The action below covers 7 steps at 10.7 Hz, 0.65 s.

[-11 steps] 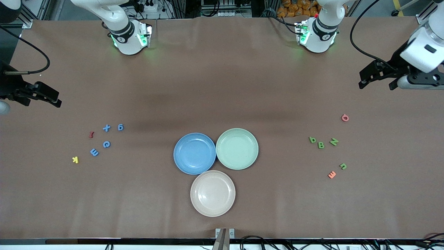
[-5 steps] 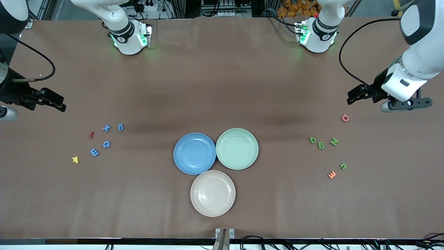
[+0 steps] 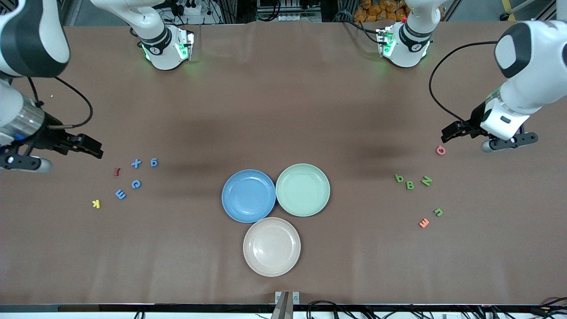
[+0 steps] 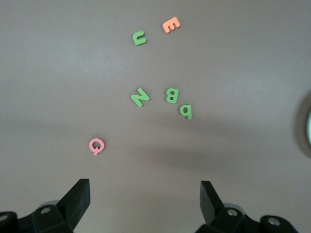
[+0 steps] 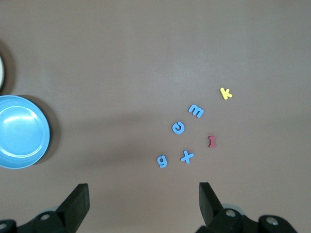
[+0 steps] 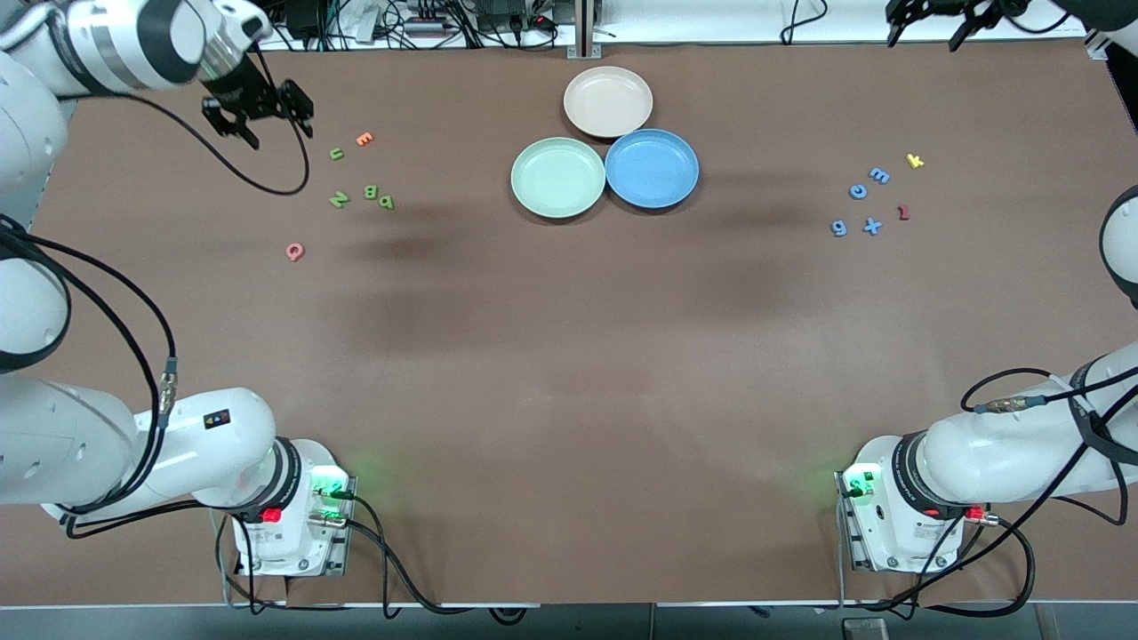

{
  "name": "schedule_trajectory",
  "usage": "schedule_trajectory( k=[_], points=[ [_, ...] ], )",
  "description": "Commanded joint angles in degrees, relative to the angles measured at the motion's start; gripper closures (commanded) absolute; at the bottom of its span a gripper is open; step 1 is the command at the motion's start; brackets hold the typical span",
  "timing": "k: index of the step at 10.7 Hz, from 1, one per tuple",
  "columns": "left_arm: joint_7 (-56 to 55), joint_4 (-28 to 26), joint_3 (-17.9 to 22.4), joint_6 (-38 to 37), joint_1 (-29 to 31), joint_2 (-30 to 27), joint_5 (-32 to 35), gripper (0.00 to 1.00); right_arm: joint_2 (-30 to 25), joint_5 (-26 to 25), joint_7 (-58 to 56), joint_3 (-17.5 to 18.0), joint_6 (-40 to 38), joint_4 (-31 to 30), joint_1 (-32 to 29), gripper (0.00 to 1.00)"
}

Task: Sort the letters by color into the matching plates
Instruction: 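Grasp the green N with the left gripper while the right gripper grasps the blue g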

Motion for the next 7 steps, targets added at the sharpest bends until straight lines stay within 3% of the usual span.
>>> schedule_trajectory(
  k=[1,7],
  points=[
    [-5.5,-5.3,-0.6,8.2,0.7,2.6,-1.2,0.00,-1.6,0.0,4.2,0.4,7.4,-9.5,0.2,0.00],
    [-24.3,-5.3,-0.2,21.7,0.8,13.4,-0.3,0.00,0.2,0.1,1.4,1.8,26.5,-27.5,0.2,0.00]
  ],
)
